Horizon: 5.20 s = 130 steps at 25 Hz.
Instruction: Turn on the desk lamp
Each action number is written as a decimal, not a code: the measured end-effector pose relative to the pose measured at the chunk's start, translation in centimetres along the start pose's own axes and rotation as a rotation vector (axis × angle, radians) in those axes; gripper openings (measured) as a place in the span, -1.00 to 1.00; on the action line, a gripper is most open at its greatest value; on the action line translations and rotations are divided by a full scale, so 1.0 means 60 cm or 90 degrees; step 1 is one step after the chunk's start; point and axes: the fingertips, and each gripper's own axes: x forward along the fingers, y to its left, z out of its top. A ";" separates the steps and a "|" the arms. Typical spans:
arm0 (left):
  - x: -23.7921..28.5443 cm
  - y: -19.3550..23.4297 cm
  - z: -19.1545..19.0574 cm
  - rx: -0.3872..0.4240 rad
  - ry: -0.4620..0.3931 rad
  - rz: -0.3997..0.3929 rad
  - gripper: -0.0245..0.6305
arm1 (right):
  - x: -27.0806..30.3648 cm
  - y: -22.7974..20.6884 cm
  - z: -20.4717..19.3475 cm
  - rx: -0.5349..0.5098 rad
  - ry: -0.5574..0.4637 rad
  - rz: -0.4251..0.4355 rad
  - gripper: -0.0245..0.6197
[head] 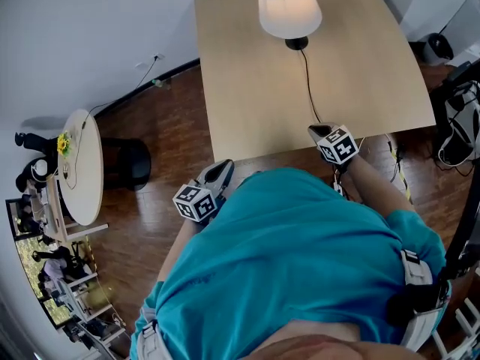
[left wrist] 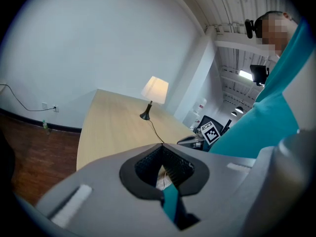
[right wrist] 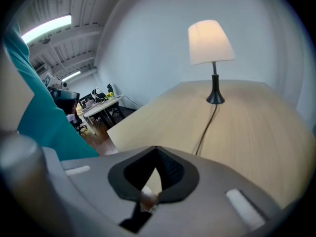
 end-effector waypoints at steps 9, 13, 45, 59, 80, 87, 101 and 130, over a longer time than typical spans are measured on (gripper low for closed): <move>-0.186 -0.005 -0.036 0.032 -0.042 -0.036 -0.84 | -0.001 0.278 0.003 -0.073 -0.009 0.056 -0.92; -0.332 0.020 -0.117 0.023 -0.056 -0.065 -0.84 | 0.022 0.422 -0.063 -0.063 -0.002 0.021 -0.92; -0.604 -0.614 -0.570 0.054 0.053 -0.237 -0.84 | -0.489 0.850 -0.633 -0.009 -0.030 -0.020 -0.92; -0.966 -0.494 -0.752 0.044 -0.056 -0.182 -0.84 | -0.368 1.190 -0.716 -0.078 -0.032 -0.012 -0.92; -1.251 -0.418 -0.849 -0.052 -0.078 -0.304 -0.84 | -0.315 1.569 -0.769 -0.117 -0.005 -0.064 -0.92; -1.180 -0.689 -0.987 0.025 -0.046 -0.297 -0.84 | -0.546 1.511 -0.985 -0.088 -0.090 -0.067 -0.92; -1.155 -0.966 -1.107 0.123 -0.062 -0.197 -0.84 | -0.742 1.485 -1.144 -0.099 -0.139 0.032 -0.92; -1.436 -0.836 -1.109 0.034 -0.154 -0.197 -0.84 | -0.630 1.781 -1.065 -0.071 -0.148 0.112 -0.92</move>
